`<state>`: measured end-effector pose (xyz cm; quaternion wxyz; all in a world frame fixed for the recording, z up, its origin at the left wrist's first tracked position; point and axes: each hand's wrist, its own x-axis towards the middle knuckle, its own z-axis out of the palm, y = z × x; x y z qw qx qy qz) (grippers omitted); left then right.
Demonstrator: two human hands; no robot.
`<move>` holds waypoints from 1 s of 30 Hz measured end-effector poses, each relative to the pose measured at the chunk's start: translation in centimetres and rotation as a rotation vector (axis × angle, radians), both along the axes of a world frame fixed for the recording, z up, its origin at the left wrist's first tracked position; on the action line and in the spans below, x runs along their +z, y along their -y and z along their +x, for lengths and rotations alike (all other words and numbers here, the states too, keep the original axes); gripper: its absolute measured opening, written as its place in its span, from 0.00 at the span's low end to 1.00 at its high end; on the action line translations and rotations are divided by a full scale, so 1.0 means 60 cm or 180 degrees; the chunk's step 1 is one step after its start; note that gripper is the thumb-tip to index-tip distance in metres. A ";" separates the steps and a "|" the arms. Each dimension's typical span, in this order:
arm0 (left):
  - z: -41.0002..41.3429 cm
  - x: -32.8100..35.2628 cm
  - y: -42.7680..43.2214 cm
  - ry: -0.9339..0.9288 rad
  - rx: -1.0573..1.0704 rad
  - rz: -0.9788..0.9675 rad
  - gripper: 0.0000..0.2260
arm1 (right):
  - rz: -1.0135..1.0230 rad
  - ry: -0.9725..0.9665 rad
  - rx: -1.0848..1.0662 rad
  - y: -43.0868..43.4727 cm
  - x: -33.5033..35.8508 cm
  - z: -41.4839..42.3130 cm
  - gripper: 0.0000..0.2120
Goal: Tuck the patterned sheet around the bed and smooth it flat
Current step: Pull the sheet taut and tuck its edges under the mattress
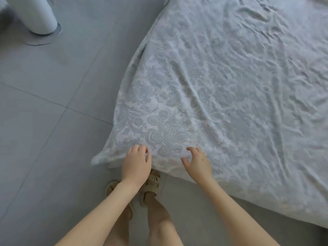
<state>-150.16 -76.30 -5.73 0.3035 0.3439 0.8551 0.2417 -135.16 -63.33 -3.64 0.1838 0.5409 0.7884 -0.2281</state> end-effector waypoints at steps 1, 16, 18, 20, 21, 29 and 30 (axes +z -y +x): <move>0.012 0.006 -0.022 -0.0022 -0.0267 0.0074 0.08 | -0.0027 0.0057 -0.0089 -0.004 0.002 0.025 0.21; 0.338 0.067 -0.253 -0.0481 -0.2528 -0.0273 0.14 | 0.0084 -0.0462 -0.2443 -0.047 0.086 0.447 0.21; 0.410 0.088 -0.279 -0.0517 -0.2776 -0.0266 0.14 | 0.0147 -0.0587 -0.2696 -0.046 0.103 0.522 0.20; 0.486 0.110 -0.306 -0.0554 -0.3012 -0.0211 0.14 | 0.0205 -0.0728 -0.2994 -0.044 0.124 0.602 0.20; 0.523 0.124 -0.318 -0.0565 -0.3100 -0.0170 0.14 | 0.0225 -0.0785 -0.3162 -0.041 0.135 0.644 0.19; 0.839 0.298 -0.433 -0.0401 -0.3731 0.0295 0.11 | 0.0702 -0.1068 -0.4453 -0.011 0.248 0.978 0.08; 0.879 0.320 -0.449 -0.0335 -0.3837 0.0333 0.11 | 0.0768 -0.1118 -0.4603 -0.009 0.260 1.014 0.07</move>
